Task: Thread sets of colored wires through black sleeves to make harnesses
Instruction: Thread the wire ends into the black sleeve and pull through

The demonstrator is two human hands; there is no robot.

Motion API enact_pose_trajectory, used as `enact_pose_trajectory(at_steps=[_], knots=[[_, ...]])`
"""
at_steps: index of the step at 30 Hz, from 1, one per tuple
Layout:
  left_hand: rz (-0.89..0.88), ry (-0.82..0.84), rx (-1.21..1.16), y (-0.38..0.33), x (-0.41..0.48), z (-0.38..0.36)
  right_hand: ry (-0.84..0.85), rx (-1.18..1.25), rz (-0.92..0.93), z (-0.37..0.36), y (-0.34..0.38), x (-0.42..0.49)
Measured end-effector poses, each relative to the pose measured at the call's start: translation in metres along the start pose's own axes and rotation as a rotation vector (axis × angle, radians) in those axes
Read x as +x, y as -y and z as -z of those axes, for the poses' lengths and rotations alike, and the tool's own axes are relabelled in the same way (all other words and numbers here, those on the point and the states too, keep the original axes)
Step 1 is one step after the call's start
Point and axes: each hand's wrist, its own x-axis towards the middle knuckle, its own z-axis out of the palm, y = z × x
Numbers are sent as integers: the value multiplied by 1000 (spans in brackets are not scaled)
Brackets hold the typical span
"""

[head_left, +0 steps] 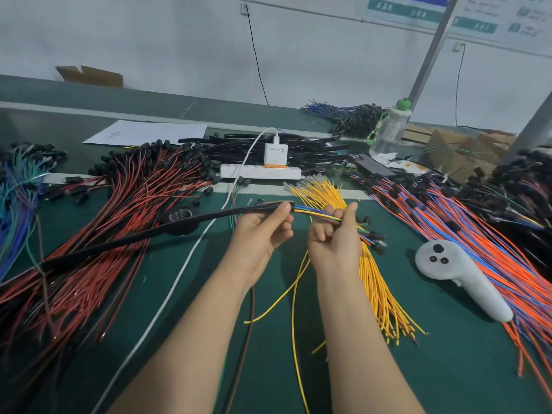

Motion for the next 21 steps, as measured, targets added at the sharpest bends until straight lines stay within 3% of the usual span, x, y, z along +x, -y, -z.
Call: enact_pose_trajectory(at_steps=[6, 12, 18, 21], knots=[[-37, 88, 158, 7, -5, -3, -26, -299, 134, -6, -10, -2], [-32, 126, 198, 8, -7, -5, 4, -403, 63, -7, -16, -6], [32, 183, -163, -7, -3, 6, -11, -33, -25, -6, 4, -2], [-38, 191, -141, -7, -4, 4, 2, -122, -29, -6, -3, -3]])
